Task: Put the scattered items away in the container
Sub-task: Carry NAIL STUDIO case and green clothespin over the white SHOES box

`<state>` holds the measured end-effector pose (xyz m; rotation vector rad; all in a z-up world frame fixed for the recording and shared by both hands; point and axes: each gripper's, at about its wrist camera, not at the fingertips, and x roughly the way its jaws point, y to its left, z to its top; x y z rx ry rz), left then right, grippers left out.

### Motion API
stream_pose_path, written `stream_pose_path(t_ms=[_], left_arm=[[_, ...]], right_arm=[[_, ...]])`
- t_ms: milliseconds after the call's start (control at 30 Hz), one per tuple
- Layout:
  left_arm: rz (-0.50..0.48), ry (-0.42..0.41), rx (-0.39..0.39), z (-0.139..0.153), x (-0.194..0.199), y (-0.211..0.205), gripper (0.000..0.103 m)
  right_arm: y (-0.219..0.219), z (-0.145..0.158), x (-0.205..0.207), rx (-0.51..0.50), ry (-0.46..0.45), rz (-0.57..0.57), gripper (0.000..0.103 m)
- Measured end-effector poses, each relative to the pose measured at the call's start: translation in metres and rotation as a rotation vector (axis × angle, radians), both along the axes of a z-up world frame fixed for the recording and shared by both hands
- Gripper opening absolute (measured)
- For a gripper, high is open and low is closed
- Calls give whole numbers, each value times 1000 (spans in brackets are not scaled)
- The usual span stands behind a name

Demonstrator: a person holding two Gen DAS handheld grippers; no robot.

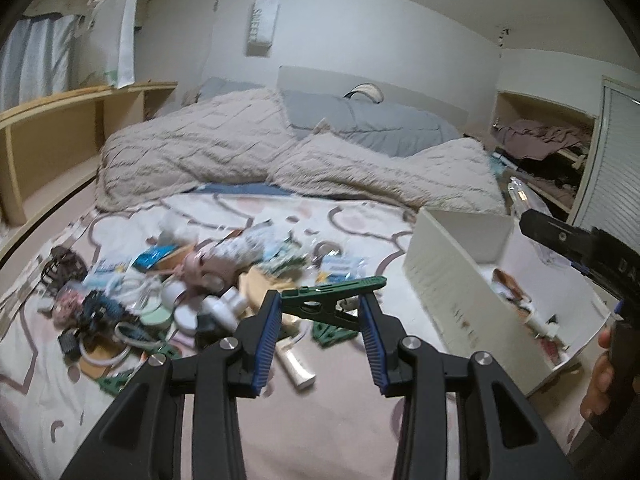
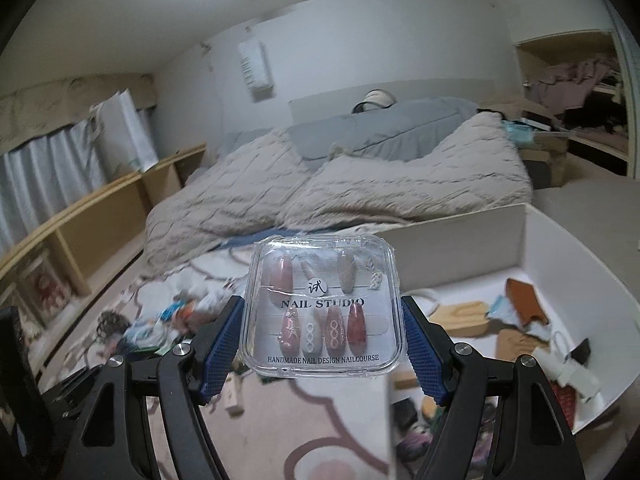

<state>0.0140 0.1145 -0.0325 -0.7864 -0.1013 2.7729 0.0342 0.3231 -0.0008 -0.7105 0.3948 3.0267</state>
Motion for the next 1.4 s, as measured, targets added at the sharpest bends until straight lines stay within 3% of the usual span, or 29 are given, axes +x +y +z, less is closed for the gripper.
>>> stream_pose_path(t_ms=[400, 533, 800, 900, 1100, 1233, 1400], left_arm=[[-79, 89, 38, 45, -11, 42, 39], [-113, 106, 20, 51, -15, 63, 39], [-184, 109, 25, 60, -24, 102, 39], [-208, 113, 22, 64, -27, 116, 39], [-247, 119, -2, 68, -35, 145, 39], [-278, 80, 7, 64, -46, 163, 39], [-317, 40, -8, 60, -58, 188, 39]], right_arm=[[62, 39, -21, -21, 45, -179, 76], [82, 29, -36, 41, -32, -268, 76], [119, -23, -61, 41, -272, -317, 76], [124, -36, -63, 56, -346, -307, 76], [120, -39, -48, 106, -370, -253, 76], [122, -47, -45, 114, -411, -230, 76], [125, -48, -44, 72, -402, -199, 76]])
